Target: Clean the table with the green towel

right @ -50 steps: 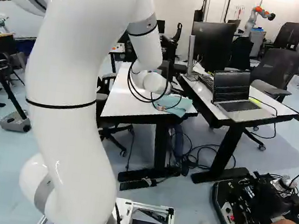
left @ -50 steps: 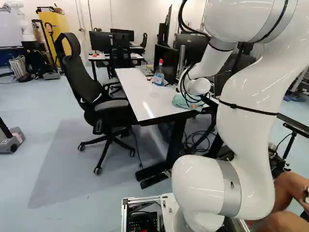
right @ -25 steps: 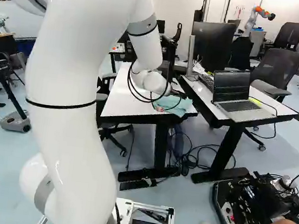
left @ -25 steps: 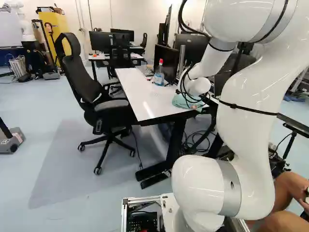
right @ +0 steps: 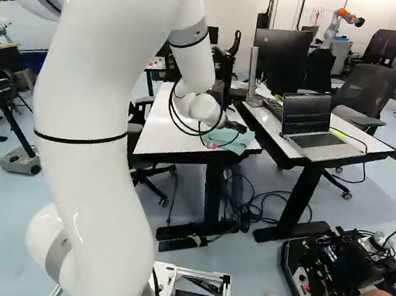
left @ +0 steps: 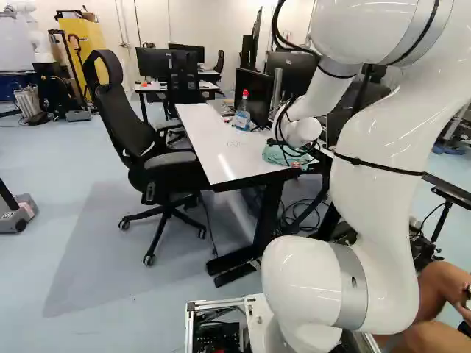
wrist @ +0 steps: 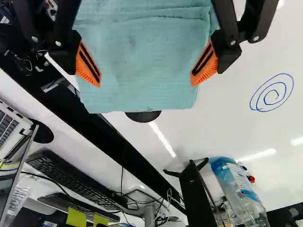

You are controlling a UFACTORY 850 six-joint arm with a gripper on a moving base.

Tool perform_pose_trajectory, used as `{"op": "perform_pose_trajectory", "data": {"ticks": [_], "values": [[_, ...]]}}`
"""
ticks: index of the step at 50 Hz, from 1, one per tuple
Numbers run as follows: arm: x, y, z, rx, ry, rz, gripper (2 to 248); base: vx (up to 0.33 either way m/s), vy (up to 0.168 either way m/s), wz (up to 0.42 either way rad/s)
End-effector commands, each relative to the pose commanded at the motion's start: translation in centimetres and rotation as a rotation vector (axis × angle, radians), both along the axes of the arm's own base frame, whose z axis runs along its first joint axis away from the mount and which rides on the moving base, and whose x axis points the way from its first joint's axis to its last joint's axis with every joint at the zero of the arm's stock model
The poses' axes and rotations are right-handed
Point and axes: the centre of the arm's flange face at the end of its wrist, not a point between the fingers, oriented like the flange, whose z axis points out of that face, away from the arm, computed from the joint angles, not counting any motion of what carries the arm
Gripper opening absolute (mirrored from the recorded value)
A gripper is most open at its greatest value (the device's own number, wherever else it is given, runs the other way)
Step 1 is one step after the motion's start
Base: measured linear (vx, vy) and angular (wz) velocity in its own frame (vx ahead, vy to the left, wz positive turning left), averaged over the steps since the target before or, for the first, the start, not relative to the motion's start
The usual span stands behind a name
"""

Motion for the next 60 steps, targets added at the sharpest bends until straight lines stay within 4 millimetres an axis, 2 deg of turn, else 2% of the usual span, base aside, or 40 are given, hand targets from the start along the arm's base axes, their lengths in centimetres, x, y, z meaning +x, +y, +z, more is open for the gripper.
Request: {"op": "perform_pose_trajectory", "data": {"ticks": [60], "values": [[-0.42,0.01,-0.5,0.038,0.063,-0.03,247,0.0,0.0,0.0]]}}
